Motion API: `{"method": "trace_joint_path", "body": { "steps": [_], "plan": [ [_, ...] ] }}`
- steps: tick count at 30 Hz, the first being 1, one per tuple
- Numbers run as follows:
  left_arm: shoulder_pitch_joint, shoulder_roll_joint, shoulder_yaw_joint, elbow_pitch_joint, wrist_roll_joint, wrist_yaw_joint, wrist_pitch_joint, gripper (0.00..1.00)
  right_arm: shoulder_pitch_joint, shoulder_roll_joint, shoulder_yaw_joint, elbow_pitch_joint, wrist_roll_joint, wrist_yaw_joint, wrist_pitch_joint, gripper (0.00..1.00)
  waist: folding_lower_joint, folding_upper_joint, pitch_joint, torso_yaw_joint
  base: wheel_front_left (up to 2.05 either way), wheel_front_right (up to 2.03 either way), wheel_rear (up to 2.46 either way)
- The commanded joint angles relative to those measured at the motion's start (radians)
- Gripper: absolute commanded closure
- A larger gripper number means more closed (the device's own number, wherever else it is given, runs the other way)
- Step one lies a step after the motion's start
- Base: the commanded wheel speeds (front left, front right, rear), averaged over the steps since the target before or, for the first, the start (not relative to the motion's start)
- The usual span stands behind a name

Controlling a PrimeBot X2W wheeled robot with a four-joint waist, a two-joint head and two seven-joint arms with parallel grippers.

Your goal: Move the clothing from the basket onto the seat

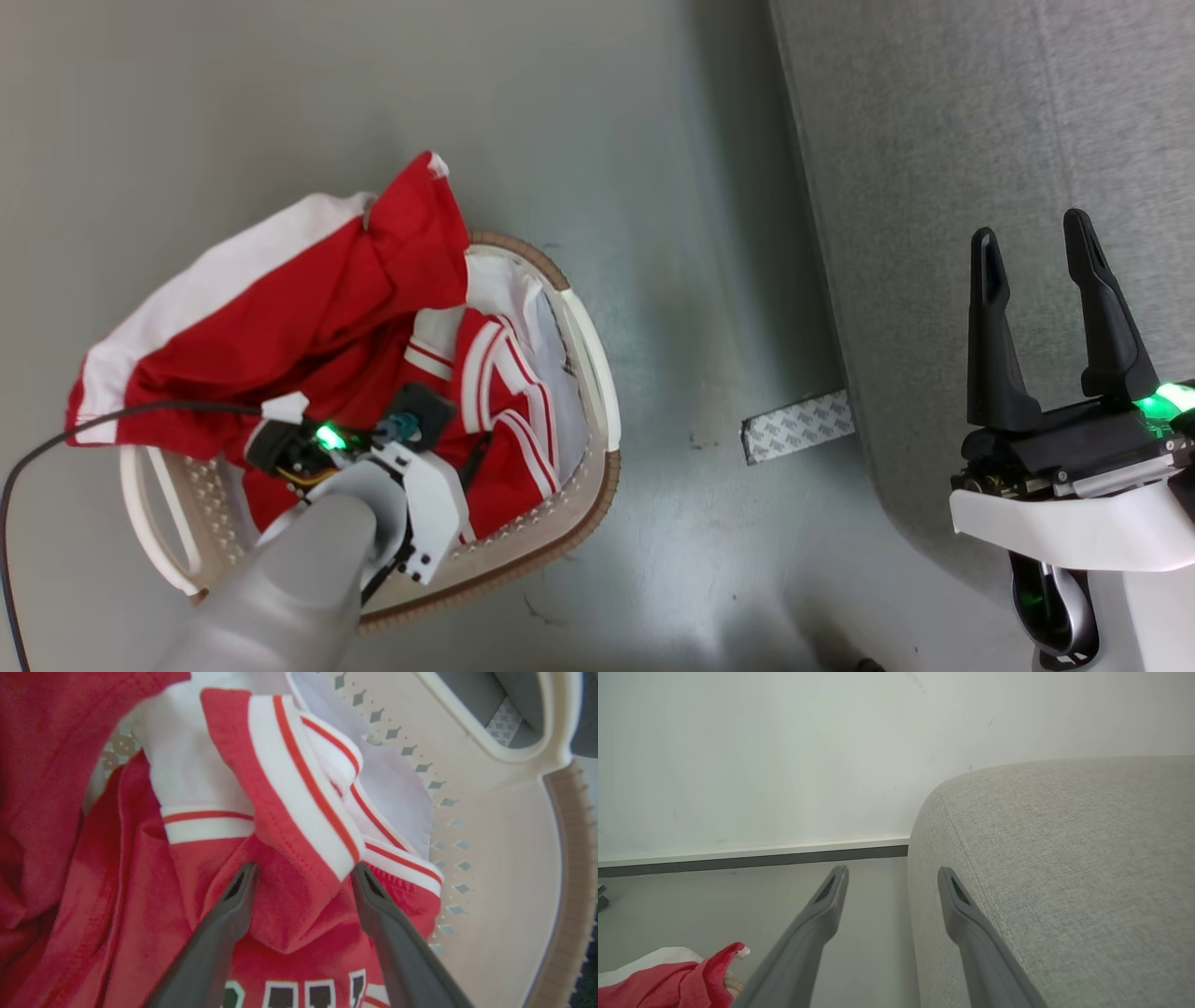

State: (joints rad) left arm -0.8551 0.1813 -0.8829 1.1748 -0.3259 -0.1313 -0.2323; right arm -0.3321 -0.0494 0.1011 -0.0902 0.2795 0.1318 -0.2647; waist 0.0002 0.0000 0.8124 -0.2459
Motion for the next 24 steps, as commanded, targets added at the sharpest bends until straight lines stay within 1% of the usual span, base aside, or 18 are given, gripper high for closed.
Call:
{"method": "trace_joint_path", "body": {
  "steps": [1,3,4,5,6,10,13,17,20,24],
  "plan": [
    [-0.014,0.005,-0.001,0.007,-0.003,0.002,-0.010,0.00,-0.013,-0.002,0.002,-0.003,-0.011,-0.002,0.000,0.00,-0.0002,0.0000,0.021,-0.003,0.00,0.00,0.00],
    [-0.028,0.000,-0.005,0.023,-0.006,0.002,-0.013,0.00,-0.013,-0.002,0.005,-0.007,-0.013,-0.002,0.000,0.00,-0.0002,0.0000,0.032,-0.003,0.00,0.00,0.00],
    [-0.031,-0.004,-0.008,0.030,-0.007,0.002,-0.015,0.46,-0.012,-0.002,0.005,-0.009,-0.013,-0.002,0.000,0.00,-0.0002,0.0000,0.036,-0.003,0.00,0.00,0.00],
    [-0.035,-0.007,-0.010,0.034,-0.008,0.002,-0.017,0.82,-0.010,-0.002,0.006,-0.011,-0.014,-0.002,0.000,0.00,-0.0002,0.0000,0.038,-0.002,0.00,0.00,0.00],
    [-0.035,-0.012,-0.012,0.036,-0.013,0.002,-0.021,1.00,-0.008,-0.002,0.007,-0.012,-0.015,-0.002,0.000,0.00,-0.0002,0.0000,0.039,-0.001,0.00,0.00,0.00],
    [-0.024,-0.035,-0.001,0.016,-0.047,0.002,-0.031,1.00,0.001,-0.002,-0.002,0.003,-0.017,-0.002,0.000,0.00,-0.0002,0.0000,0.015,0.021,0.00,0.00,0.00],
    [-0.005,-0.043,0.032,-0.046,-0.079,0.002,-0.032,1.00,0.002,-0.002,-0.002,0.020,-0.014,-0.002,0.000,0.00,-0.0002,0.0000,-0.036,0.044,0.00,0.00,0.00],
    [0.089,-0.021,0.090,-0.171,-0.101,0.014,-0.032,1.00,0.025,-0.002,0.003,0.057,-0.003,-0.002,0.000,0.00,-0.0002,0.0000,-0.152,0.074,0.00,0.00,0.00],
    [0.170,-0.014,0.131,-0.261,-0.104,0.026,-0.032,1.00,0.059,-0.003,0.006,0.095,-0.004,-0.002,0.000,0.00,-0.0002,0.0000,-0.264,0.102,0.00,0.00,0.00],
    [0.284,-0.011,0.176,-0.352,-0.108,0.029,-0.032,1.00,0.121,-0.003,-0.003,0.144,-0.016,-0.002,0.000,0.00,-0.0002,0.0000,-0.414,0.147,0.00,0.00,0.00]
  ]
}}
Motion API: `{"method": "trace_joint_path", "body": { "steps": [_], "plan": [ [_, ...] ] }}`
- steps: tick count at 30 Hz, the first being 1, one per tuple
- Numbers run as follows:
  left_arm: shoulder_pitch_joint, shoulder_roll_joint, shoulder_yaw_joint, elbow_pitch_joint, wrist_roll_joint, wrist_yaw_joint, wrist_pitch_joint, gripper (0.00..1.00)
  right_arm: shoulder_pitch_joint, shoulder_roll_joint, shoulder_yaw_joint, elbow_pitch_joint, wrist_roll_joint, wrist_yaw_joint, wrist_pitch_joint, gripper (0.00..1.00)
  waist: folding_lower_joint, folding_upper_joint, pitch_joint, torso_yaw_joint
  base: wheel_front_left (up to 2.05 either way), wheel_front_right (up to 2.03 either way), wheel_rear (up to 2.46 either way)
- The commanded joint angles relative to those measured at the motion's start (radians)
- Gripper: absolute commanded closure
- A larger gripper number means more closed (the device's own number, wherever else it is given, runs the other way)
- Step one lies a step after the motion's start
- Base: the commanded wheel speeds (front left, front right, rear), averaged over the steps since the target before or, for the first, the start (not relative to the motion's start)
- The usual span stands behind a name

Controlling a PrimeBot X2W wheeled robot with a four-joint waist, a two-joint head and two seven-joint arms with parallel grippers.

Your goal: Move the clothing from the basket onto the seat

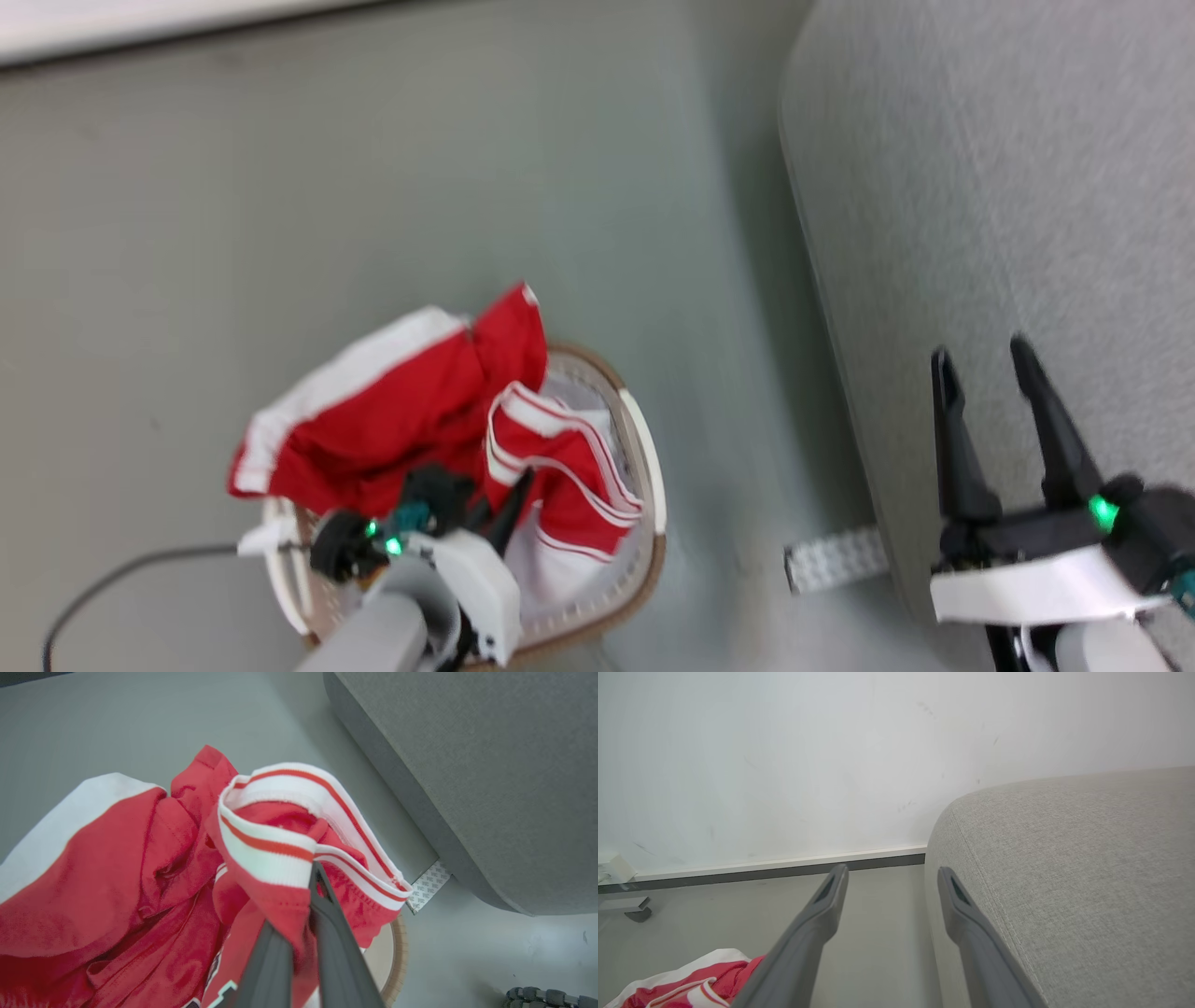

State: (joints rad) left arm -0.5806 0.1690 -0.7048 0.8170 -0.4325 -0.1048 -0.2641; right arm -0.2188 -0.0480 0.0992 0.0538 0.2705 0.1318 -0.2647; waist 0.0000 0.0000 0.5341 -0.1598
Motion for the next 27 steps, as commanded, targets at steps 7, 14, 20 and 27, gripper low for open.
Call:
{"method": "trace_joint_path", "body": {
  "steps": [7,14,20,27],
  "plan": [
    [0.151,0.005,0.003,-0.071,-0.051,-0.014,0.005,1.00,0.138,-0.004,-0.019,0.067,-0.014,-0.002,0.001,0.00,0.0000,0.0000,-0.357,0.133,0.00,0.00,0.00],
    [0.250,0.051,-0.001,-0.240,-0.127,-0.021,0.069,1.00,0.220,-0.004,-0.027,0.102,-0.019,-0.002,0.000,0.00,0.0000,0.0000,-0.490,0.176,0.00,0.00,0.00],
    [0.319,0.108,0.032,-0.487,-0.168,0.031,0.132,1.00,0.253,-0.004,-0.024,0.113,-0.018,-0.002,0.000,0.00,0.0000,0.0000,-0.543,0.194,0.00,0.00,0.00],
    [0.339,0.175,0.081,-0.760,-0.176,0.116,0.200,1.00,0.268,-0.004,-0.005,0.119,-0.008,-0.002,0.000,0.00,0.0000,0.0000,-0.572,0.192,0.00,0.00,0.00]
  ]
}}
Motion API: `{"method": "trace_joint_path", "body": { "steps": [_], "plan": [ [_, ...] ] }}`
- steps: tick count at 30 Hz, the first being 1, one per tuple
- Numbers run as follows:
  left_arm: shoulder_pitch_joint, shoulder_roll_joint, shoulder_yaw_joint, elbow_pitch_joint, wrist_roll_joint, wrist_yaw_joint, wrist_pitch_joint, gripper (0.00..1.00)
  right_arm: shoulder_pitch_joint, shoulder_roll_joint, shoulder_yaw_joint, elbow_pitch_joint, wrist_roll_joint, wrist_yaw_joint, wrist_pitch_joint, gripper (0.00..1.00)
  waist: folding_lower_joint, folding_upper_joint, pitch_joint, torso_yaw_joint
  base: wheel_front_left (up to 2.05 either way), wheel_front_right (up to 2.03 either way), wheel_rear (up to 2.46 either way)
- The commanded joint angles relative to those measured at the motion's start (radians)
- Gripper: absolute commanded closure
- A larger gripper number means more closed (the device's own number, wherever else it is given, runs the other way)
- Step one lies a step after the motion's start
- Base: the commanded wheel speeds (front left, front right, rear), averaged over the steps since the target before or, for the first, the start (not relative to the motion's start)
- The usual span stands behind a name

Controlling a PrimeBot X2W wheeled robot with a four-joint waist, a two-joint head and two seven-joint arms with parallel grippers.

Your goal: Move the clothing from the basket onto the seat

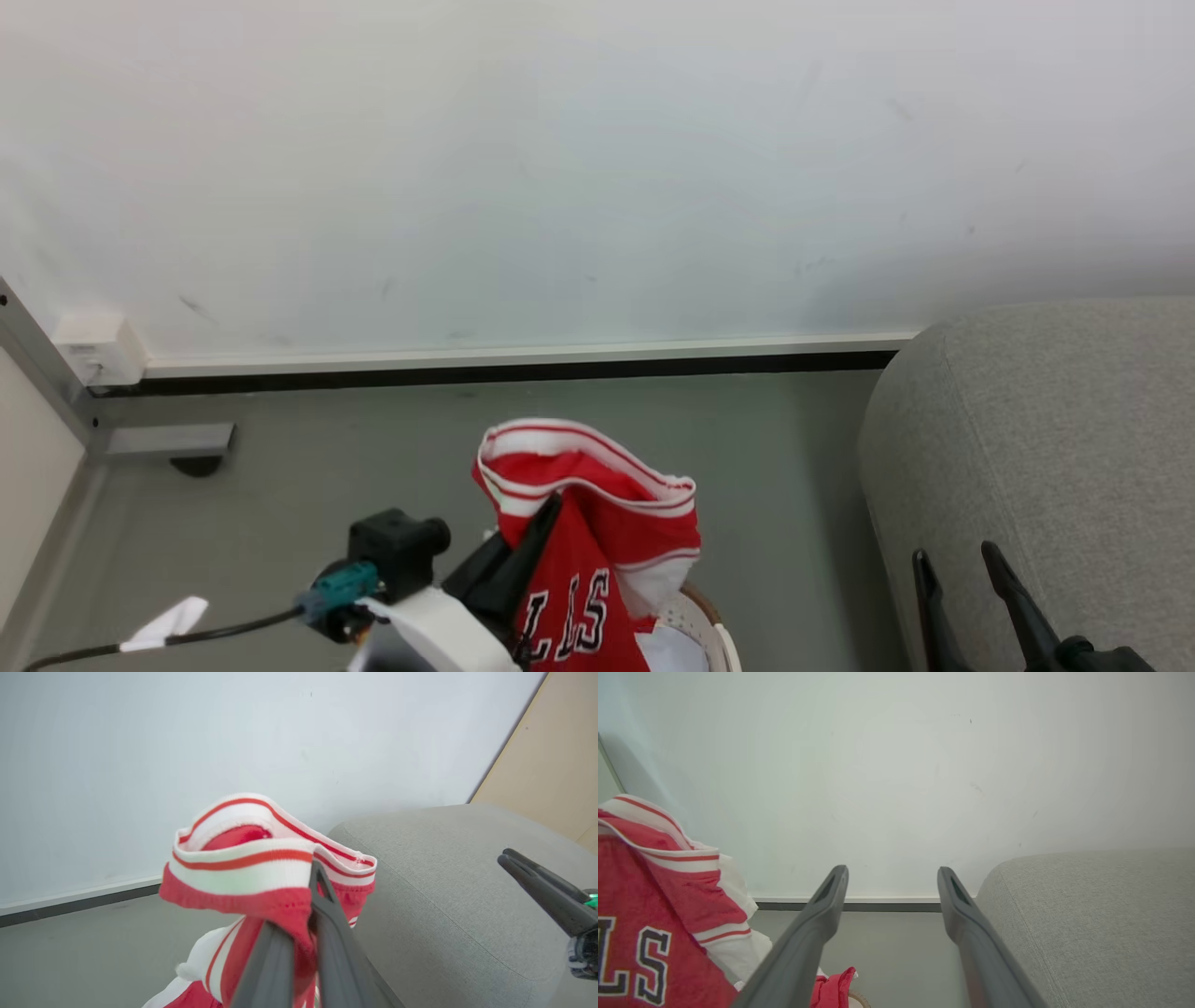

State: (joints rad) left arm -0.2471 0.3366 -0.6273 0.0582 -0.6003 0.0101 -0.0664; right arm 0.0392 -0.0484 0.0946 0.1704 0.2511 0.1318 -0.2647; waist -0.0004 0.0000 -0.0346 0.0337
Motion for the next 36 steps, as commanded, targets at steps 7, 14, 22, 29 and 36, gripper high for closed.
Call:
{"method": "trace_joint_path", "body": {
  "steps": [7,14,22,29,36],
  "plan": [
    [-0.014,0.050,0.067,-0.147,-0.014,0.065,0.035,1.00,0.013,-0.004,0.033,0.010,0.017,-0.002,0.000,0.00,0.0004,0.0000,-0.029,-0.026,0.00,0.00,0.00],
    [-0.044,0.060,0.098,-0.187,-0.006,0.099,0.046,1.00,0.013,-0.003,0.069,0.011,0.010,-0.002,0.000,0.00,0.0004,0.0000,-0.039,-0.046,0.00,0.00,0.00],
    [-0.065,0.056,0.090,-0.211,0.004,0.104,0.057,1.00,-0.010,-0.041,0.199,0.004,0.026,-0.002,0.000,0.00,0.0004,0.0000,-0.037,-0.055,0.00,0.00,0.00],
    [-0.080,0.049,0.069,-0.231,0.010,0.094,0.069,1.00,-0.074,-0.150,0.395,-0.004,0.081,-0.002,0.000,0.00,0.0004,0.0000,-0.032,-0.057,0.00,0.00,0.00],
    [-0.100,0.037,0.030,-0.251,0.017,0.078,0.086,1.00,-0.218,-0.280,0.560,-0.003,0.158,-0.002,0.027,0.00,0.0004,0.0000,-0.028,-0.051,0.00,0.00,0.00]
  ]
}}
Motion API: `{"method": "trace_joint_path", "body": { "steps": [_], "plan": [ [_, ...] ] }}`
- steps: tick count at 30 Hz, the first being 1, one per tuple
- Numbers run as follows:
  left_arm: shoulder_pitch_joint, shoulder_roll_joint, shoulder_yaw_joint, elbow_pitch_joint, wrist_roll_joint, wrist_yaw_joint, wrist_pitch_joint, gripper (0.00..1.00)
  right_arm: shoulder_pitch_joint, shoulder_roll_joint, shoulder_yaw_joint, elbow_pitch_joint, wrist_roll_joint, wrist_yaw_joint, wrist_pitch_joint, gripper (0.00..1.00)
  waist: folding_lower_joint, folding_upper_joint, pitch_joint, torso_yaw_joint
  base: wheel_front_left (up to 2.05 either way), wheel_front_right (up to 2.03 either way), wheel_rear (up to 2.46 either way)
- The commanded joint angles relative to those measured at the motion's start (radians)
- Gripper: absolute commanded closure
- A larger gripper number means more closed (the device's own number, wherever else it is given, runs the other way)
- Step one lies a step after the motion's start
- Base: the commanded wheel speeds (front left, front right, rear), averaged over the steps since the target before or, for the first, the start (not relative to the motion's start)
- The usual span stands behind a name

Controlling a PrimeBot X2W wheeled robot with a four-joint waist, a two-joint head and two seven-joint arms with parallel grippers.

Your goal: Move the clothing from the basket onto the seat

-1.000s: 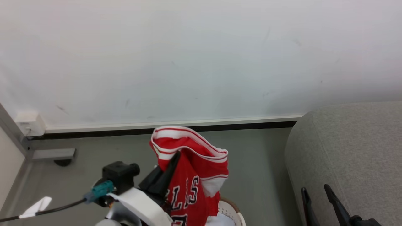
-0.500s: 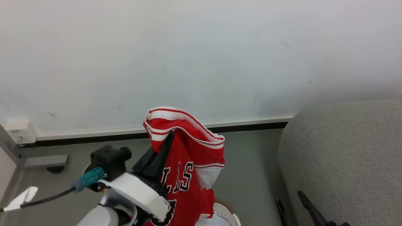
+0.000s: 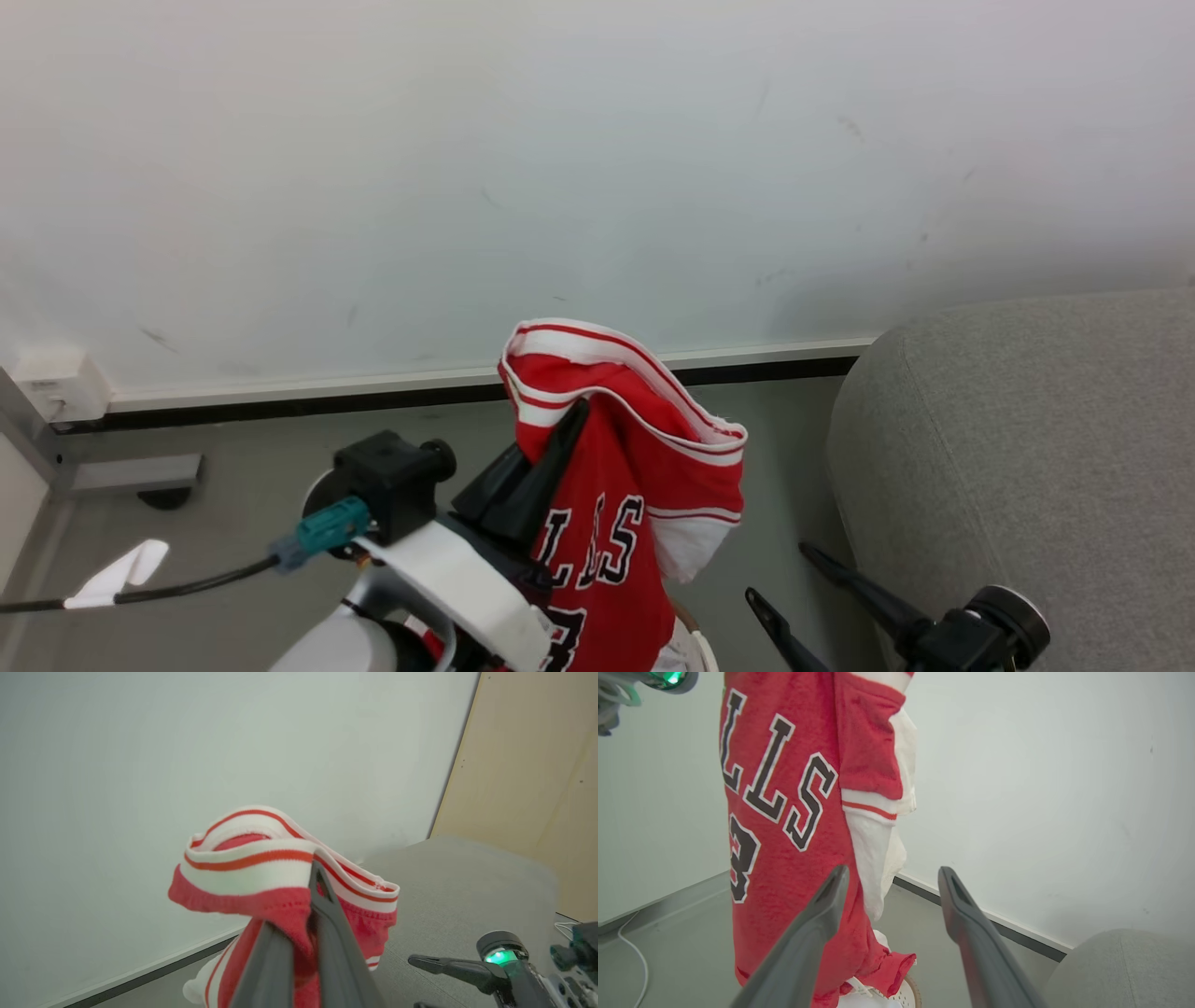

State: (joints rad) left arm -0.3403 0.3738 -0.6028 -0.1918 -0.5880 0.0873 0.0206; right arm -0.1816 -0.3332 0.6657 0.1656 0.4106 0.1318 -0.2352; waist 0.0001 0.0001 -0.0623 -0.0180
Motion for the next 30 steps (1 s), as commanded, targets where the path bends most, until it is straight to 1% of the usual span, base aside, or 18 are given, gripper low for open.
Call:
{"method": "trace_joint_path", "body": {
  "steps": [1,6,11,18,20,24,25,26,27,30],
  "plan": [
    [-0.008,-0.003,-0.004,-0.002,0.005,-0.004,0.002,1.00,-0.018,-0.009,0.010,0.001,0.013,-0.002,0.002,0.00,-0.0001,-0.0001,0.000,0.002,0.00,0.00,0.00],
    [-0.023,-0.019,-0.044,0.003,0.013,-0.024,0.014,1.00,-0.132,-0.067,0.138,0.012,0.079,-0.002,0.039,0.00,-0.0001,-0.0001,0.001,0.011,0.00,0.00,0.00],
    [-0.040,-0.040,-0.078,0.011,0.018,-0.042,0.022,1.00,-0.239,-0.082,0.242,0.060,0.131,-0.002,0.049,0.00,-0.0001,-0.0001,0.002,0.022,0.00,0.00,0.00],
    [-0.063,-0.072,-0.116,0.019,0.011,-0.064,0.030,1.00,-0.369,-0.041,0.416,0.145,0.216,-0.002,0.045,0.00,-0.0001,-0.0001,0.000,0.033,0.00,0.00,0.00],
    [-0.065,-0.082,-0.125,0.021,0.004,-0.070,0.032,1.00,-0.396,-0.021,0.451,0.177,0.240,-0.002,0.030,0.00,-0.0001,-0.0001,-0.001,0.037,0.00,0.00,0.00],
    [-0.066,-0.091,-0.135,0.030,-0.006,-0.077,0.035,1.00,-0.432,0.022,0.488,0.235,0.279,-0.002,-0.007,0.00,-0.0001,-0.0001,-0.005,0.042,0.00,0.00,0.00],
    [-0.065,-0.093,-0.136,0.033,-0.009,-0.077,0.035,1.00,-0.437,0.031,0.496,0.248,0.289,-0.002,-0.014,0.33,-0.0001,-0.0001,-0.006,0.043,0.00,0.00,0.00],
    [-0.065,-0.094,-0.138,0.035,-0.010,-0.079,0.035,1.00,-0.439,0.040,0.508,0.252,0.301,-0.002,-0.017,0.81,-0.0001,-0.0001,-0.007,0.045,0.00,0.00,0.00],
    [-0.064,-0.095,-0.139,0.037,-0.012,-0.078,0.035,1.00,-0.443,0.046,0.518,0.254,0.312,-0.002,-0.023,1.00,-0.0001,-0.0001,-0.008,0.047,0.00,0.00,0.00],
    [-0.063,-0.090,-0.134,0.043,-0.016,-0.071,0.033,1.00,-0.452,0.048,0.521,0.251,0.344,-0.002,-0.030,1.00,-0.0001,-0.0001,-0.009,0.049,0.00,0.00,0.00]
  ]
}}
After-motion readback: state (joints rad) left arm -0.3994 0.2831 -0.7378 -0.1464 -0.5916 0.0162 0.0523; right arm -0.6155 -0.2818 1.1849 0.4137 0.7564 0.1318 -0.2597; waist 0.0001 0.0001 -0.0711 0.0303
